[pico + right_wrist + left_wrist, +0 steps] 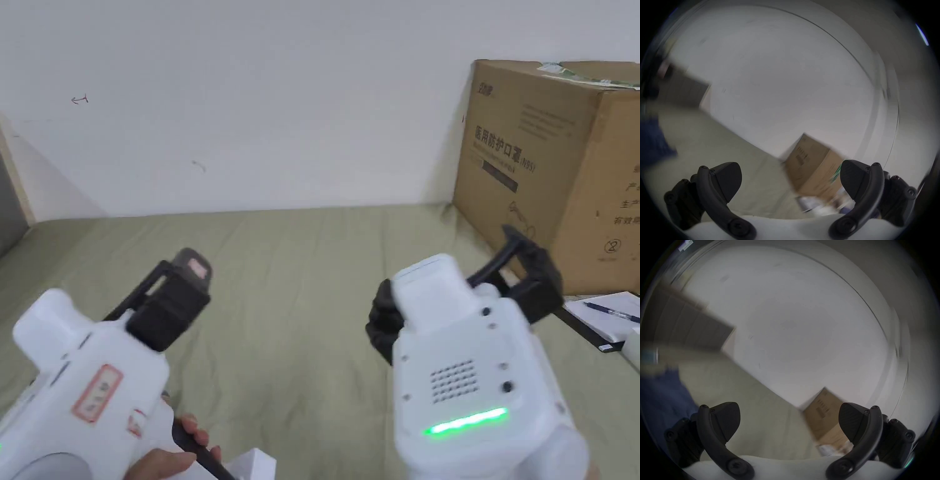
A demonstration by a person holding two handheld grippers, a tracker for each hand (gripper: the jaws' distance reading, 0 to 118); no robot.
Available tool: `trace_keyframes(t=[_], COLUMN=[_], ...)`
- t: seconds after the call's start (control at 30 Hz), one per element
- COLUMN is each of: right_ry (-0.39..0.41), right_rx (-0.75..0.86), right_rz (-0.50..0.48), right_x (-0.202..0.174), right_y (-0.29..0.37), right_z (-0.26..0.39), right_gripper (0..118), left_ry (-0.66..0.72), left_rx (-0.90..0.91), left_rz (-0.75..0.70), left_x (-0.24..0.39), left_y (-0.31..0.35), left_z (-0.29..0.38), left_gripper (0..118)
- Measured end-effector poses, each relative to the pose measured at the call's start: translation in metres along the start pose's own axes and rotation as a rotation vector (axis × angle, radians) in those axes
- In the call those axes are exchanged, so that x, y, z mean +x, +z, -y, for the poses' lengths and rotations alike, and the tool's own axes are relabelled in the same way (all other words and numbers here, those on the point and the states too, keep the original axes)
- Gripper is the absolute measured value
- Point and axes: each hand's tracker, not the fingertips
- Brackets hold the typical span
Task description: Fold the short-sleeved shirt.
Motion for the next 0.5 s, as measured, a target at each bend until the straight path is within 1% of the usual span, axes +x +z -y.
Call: trace_keyframes(t=[0.03, 0.07, 0.1, 0.13, 0.17, 0.2, 0.23, 0.27, 0.3, 0.33, 0.4, 0.43, 0.47, 0.5], right_ry=[0.168, 0.318, 0.414, 0.448, 0.406, 0.345, 0.254, 0.169, 0.09, -0.003, -0.219, -0.352, -0.514, -0.636], right_rx=[0.061, 0.107, 0.121, 0.103, 0.086, 0.075, 0.044, 0.005, -0.008, -0.011, -0.059, -0.072, -0.077, -0.095], right_rz=[-0.005, -0.016, -0.028, -0.065, -0.121, -0.165, -0.211, -0.234, -0.231, -0.218, -0.189, -0.188, -0.203, -0.209], right_x=[-0.014, -0.027, -0.037, -0.047, -0.053, -0.054, -0.053, -0.049, -0.045, -0.036, -0.014, -0.001, 0.014, 0.023], right_y=[0.004, 0.008, 0.01, 0.011, 0.01, 0.009, 0.008, 0.005, 0.002, -0.001, -0.01, -0.014, -0.018, -0.021], right_z=[0.001, 0.004, 0.006, 0.007, 0.006, 0.007, 0.006, 0.003, 0.001, 0.002, 0.0, 0.002, 0.009, 0.017], right_gripper=[118, 118, 118, 118, 118, 118, 118, 118, 118, 118, 118, 118, 118, 118], left_ry=[0.131, 0.258, 0.327, 0.349, 0.358, 0.35, 0.317, 0.269, 0.183, 0.055, -0.317, -0.514, -0.713, -0.849], left_rx=[0.001, 0.004, -0.005, -0.009, 0.001, 0.0, -0.006, -0.012, -0.02, -0.006, 0.031, 0.055, 0.063, 0.061], left_rz=[-0.025, -0.046, -0.097, -0.15, -0.185, -0.227, -0.263, -0.274, -0.273, -0.244, -0.237, -0.214, -0.182, -0.15], left_x=[-0.015, -0.031, -0.042, -0.052, -0.061, -0.063, -0.062, -0.059, -0.049, -0.034, 0.003, 0.022, 0.039, 0.049], left_y=[0.0, 0.0, 0.001, 0.002, 0.004, 0.004, 0.003, 0.001, -0.001, -0.003, -0.009, -0.012, -0.013, -0.013], left_z=[0.003, 0.008, 0.012, 0.016, 0.022, 0.023, 0.022, 0.019, 0.015, 0.011, 0.006, 0.008, 0.013, 0.016], left_gripper=[118, 118, 118, 118, 118, 118, 118, 118, 118, 118, 118, 118, 118, 118])
